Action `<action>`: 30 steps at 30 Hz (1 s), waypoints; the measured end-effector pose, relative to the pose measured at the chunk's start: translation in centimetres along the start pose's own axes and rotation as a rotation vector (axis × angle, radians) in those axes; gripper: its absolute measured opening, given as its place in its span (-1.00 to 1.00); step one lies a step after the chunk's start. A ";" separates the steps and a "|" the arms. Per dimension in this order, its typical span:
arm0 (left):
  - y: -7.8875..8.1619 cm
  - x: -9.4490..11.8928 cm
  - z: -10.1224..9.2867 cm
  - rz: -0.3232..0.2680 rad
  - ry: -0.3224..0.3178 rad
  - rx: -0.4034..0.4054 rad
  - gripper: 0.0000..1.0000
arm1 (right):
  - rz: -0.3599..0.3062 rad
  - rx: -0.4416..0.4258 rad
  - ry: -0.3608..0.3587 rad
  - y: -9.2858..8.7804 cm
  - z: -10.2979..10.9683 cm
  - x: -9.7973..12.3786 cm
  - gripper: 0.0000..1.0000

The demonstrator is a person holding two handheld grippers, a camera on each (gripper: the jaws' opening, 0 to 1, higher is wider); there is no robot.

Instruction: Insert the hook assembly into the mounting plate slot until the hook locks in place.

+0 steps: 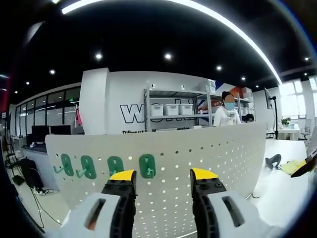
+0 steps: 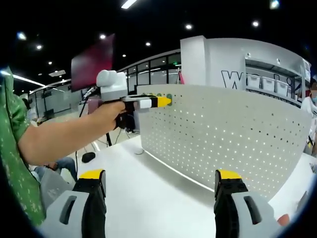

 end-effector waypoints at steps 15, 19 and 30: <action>-0.4 4.3 -1.2 0.004 -0.049 0.020 0.03 | -0.007 0.015 0.013 0.5 1.4 -0.1 0.86; -0.4 5.7 -1.6 0.005 -0.066 0.033 0.07 | -0.011 0.019 0.021 0.7 2.2 -0.3 0.86; 0.3 9.8 -1.6 -0.016 -0.082 0.043 0.14 | -0.023 0.029 0.037 1.2 3.7 -0.4 0.86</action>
Point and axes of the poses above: the point that each gripper's makers call its tool centre point, and the gripper's own axes: x roughly backward along the fingers, z roughly to its left, y roughly out of its top, the point moved 2 cm from there along x, roughly backward along the fingers, and after that the axes turned 1 degree about z, right-handed, at the moved point
